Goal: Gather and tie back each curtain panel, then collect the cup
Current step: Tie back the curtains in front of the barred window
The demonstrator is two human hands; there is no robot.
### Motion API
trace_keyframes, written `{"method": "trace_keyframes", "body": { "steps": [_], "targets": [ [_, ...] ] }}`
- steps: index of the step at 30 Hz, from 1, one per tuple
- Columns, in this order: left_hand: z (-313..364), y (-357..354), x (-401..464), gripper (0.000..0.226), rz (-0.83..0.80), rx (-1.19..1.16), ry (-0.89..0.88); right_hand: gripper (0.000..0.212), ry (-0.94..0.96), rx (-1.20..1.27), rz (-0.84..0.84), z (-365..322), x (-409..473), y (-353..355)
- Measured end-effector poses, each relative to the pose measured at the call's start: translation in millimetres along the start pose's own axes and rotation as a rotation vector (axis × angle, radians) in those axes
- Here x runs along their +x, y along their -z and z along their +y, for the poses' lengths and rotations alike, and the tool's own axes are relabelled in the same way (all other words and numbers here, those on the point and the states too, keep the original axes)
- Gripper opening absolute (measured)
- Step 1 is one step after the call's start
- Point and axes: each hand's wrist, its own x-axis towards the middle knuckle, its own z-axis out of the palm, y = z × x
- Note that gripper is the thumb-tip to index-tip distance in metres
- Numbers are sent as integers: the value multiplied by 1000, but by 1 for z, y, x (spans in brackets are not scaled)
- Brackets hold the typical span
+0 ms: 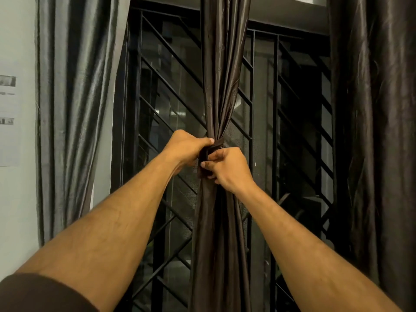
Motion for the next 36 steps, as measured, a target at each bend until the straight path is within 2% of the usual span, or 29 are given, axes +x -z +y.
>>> {"method": "trace_keyframes", "body": {
  "steps": [2,4,6,10,12,15,17,19,21,24,28,29,30,33,35,36],
  "targets": [
    [1,-1,-1,26,-8,-42,47,10,13,-143,124,-2,4,4],
    [4,-3,-3,18,-24,-118,105,10,-30,-102,195,-7,10,7],
    [6,-3,-4,15,-56,-175,151,11,-118,58,201,-14,14,7],
    [6,5,-4,13,-94,-195,184,20,-255,633,129,-25,10,4],
    [3,13,-5,9,-116,-229,197,15,-323,817,140,-26,12,5],
    [-1,21,-7,17,-154,-396,262,12,-385,906,131,-28,13,-3],
    [-2,22,-11,19,-162,-545,306,22,-397,964,100,-33,13,-13],
    [-2,20,-16,16,-151,-657,334,41,-394,1039,71,-39,13,-22],
    [-4,18,-17,15,-110,-725,338,44,-392,1058,91,-46,14,-28],
    [-9,19,-15,14,-12,-732,298,27,-389,830,172,-48,11,-29],
    [-20,22,-13,10,38,-718,231,9,-230,525,231,-41,6,-24],
    [-23,21,-13,10,35,-726,219,6,-181,396,241,-40,4,-22],
    [-26,20,-13,9,32,-733,208,12,-129,220,267,-40,1,-20],
    [-31,17,-13,6,-2,-720,153,21,56,-433,383,-39,-5,-17],
    [-31,19,-14,9,-67,-639,61,17,135,-530,435,-40,-9,-17],
    [-31,21,-14,10,-109,-590,8,15,126,-412,429,-41,-9,-16]
  ]
}}
